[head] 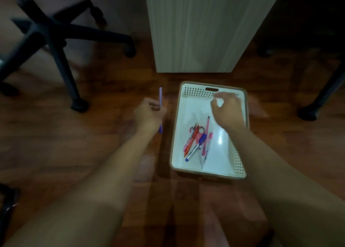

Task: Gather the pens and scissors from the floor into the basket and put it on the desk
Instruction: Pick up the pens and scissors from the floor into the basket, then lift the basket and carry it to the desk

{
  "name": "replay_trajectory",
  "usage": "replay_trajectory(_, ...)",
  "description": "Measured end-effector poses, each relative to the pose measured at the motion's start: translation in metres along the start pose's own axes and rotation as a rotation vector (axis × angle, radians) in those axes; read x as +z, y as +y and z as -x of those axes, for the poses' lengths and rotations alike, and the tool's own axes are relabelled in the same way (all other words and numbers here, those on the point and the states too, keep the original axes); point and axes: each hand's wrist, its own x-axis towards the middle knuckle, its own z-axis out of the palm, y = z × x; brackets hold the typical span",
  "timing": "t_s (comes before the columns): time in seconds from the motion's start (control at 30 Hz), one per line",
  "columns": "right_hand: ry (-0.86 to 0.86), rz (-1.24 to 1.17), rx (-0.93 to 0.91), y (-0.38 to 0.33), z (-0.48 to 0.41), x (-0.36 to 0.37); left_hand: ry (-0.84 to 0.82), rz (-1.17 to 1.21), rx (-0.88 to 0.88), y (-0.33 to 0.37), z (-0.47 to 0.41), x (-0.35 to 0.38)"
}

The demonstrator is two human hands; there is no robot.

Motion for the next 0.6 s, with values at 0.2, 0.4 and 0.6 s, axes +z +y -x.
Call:
replay_trajectory(0.2, -0.055, 0.206, 0.243, 0.046, 0.002, -0.037, -0.286, -0.071, 0.164, 0.04, 0.017, 0.048)
replay_trajectory(0.4, -0.253, 0.086, 0.36, 0.071, 0.038, -0.018, -0.155, -0.284, 0.247, 0.006, 0.025, 0.046)
replay_trajectory(0.6, -0.228, -0.053, 0.43, 0.113, 0.047, -0.019, -0.166, -0.477, 0.156, -0.021, 0.039, 0.074)
